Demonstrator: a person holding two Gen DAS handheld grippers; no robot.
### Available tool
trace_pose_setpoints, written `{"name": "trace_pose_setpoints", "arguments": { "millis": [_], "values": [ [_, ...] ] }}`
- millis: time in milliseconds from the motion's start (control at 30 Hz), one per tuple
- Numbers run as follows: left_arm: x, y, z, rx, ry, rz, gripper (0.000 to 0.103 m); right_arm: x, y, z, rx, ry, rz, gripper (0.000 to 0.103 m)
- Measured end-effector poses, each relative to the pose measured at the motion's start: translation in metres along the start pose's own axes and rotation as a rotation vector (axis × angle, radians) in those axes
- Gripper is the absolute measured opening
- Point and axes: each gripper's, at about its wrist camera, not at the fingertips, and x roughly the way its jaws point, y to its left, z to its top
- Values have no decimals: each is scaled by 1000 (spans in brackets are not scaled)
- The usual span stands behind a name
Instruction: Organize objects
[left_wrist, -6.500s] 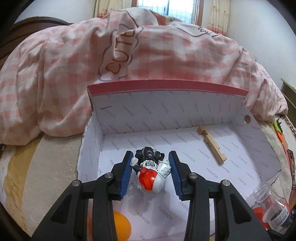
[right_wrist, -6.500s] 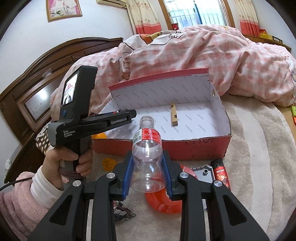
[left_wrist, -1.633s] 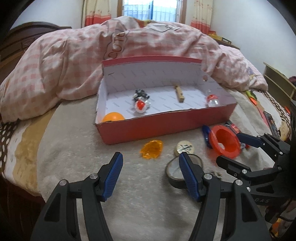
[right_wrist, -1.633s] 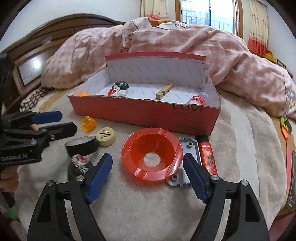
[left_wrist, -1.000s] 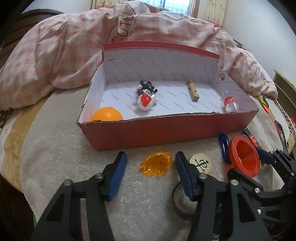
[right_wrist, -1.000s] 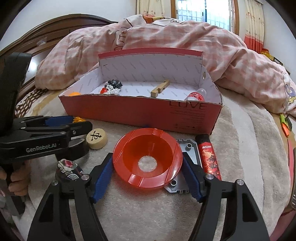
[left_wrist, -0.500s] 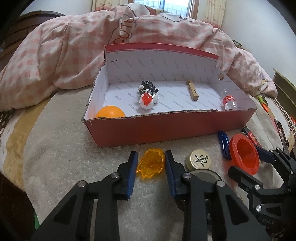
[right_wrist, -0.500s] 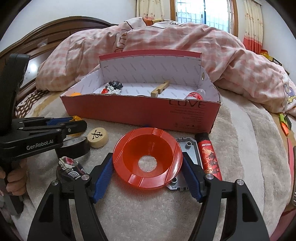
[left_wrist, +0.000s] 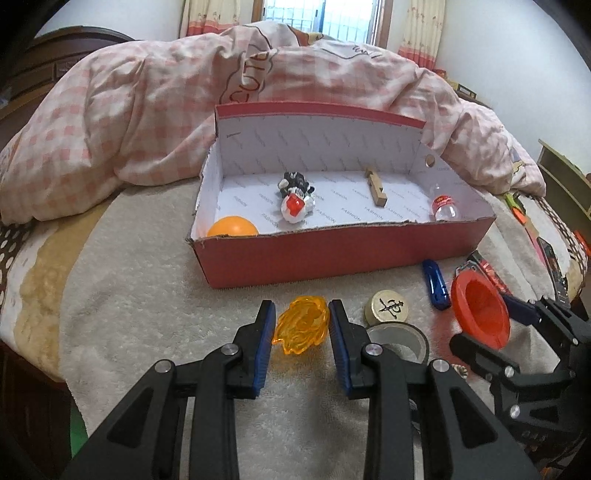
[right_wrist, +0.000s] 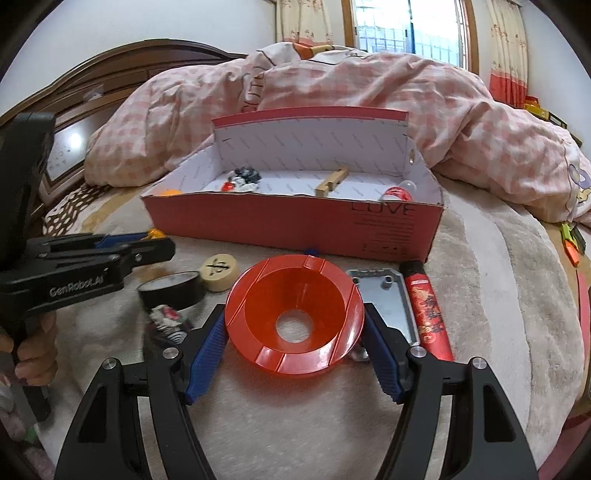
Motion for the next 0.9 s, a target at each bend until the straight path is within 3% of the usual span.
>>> {"name": "trace_pose_setpoints", "arguments": {
  "millis": [900],
  "values": [
    [-26, 1, 10, -1, -59, -42, 29, -23, 16, 12, -10, -46, 71, 72]
  ]
}}
